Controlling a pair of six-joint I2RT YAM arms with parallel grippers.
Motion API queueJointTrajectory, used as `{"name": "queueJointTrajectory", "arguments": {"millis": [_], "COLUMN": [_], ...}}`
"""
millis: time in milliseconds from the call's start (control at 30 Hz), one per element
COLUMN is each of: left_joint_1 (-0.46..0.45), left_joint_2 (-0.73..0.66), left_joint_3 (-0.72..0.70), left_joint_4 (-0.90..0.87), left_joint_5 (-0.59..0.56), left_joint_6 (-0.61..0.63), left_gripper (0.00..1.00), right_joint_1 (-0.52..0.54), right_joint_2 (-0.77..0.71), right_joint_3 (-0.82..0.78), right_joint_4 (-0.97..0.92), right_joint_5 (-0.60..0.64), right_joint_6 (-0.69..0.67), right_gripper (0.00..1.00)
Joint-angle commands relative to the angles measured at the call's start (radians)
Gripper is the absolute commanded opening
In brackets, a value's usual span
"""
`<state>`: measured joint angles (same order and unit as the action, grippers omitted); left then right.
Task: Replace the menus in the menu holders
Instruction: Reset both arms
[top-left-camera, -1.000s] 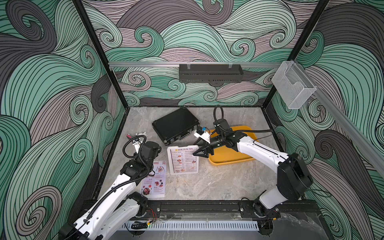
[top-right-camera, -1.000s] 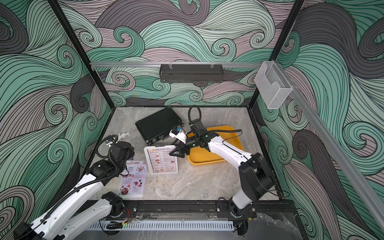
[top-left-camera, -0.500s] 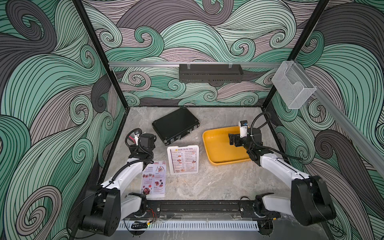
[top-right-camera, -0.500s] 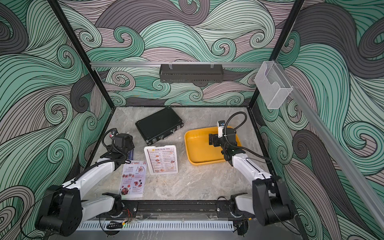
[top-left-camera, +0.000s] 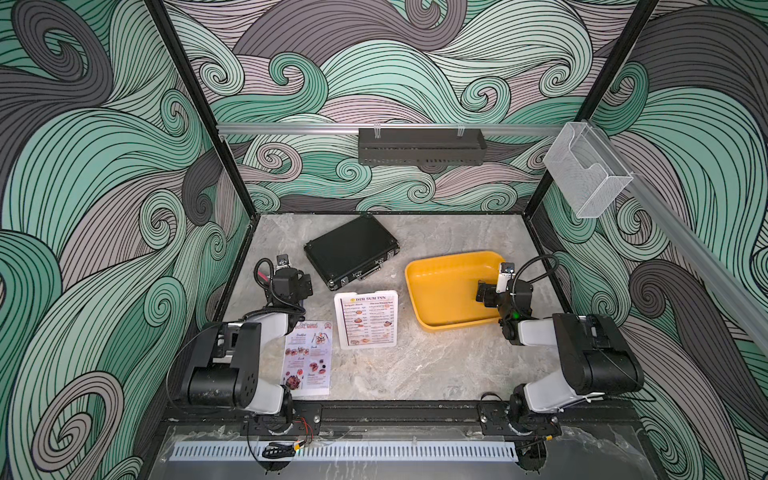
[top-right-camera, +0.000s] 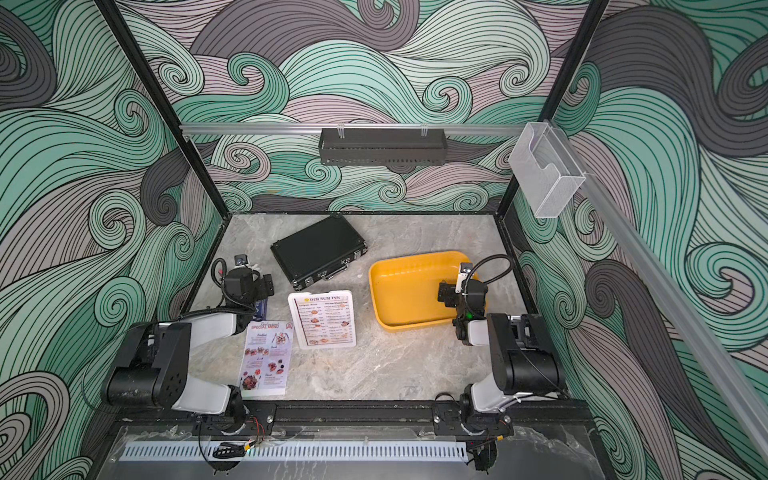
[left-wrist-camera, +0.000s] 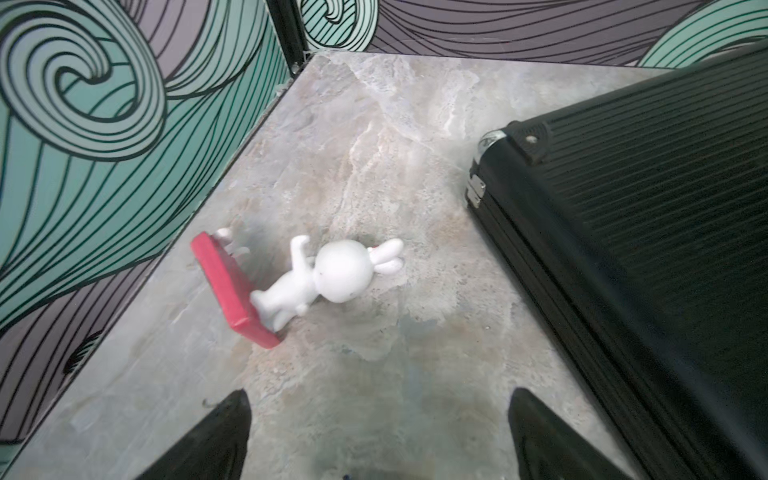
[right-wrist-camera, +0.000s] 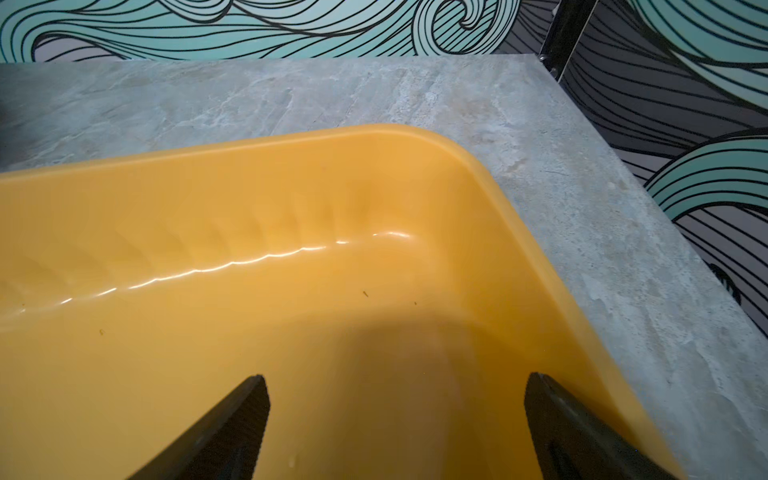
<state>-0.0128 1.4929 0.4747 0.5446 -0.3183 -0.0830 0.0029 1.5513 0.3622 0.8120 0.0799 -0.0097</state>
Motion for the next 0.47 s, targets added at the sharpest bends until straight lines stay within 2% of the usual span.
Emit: {"name": "queueJointTrajectory", "arguments": {"millis": [0,100,133,433], "left_joint_1": [0.014,0.029,0.032,0.035], "left_joint_2": [0.064,0.031,0.045,0.032], "left_joint_3": [-0.047,-0.008,-0.016,-0.01], "left_joint_4": [0.26,0.129,0.166,0.135], "left_joint_5": [0.065,0.089,0.074,0.077], "left_joint_6": [0.055,0.024,0.024,0.011], "left_gripper": [0.96,0.96,0.96,0.99], "right_joint_1": [0.01,0.038,0.038,0.033], "right_joint_2": [-0.023,-0.014,-0.008,-0.013], "right_joint_3": [0.027,0.04,0.041,0.042], "right_joint_4": [0.054,0.038,0.049,0.037], "right_joint_5": [0.013,0.018,0.015,-0.009], "right_joint_6": [0.021,-0.017,-0.015,-0.021], "right_gripper": [0.99,0.99,0.99,0.99]}}
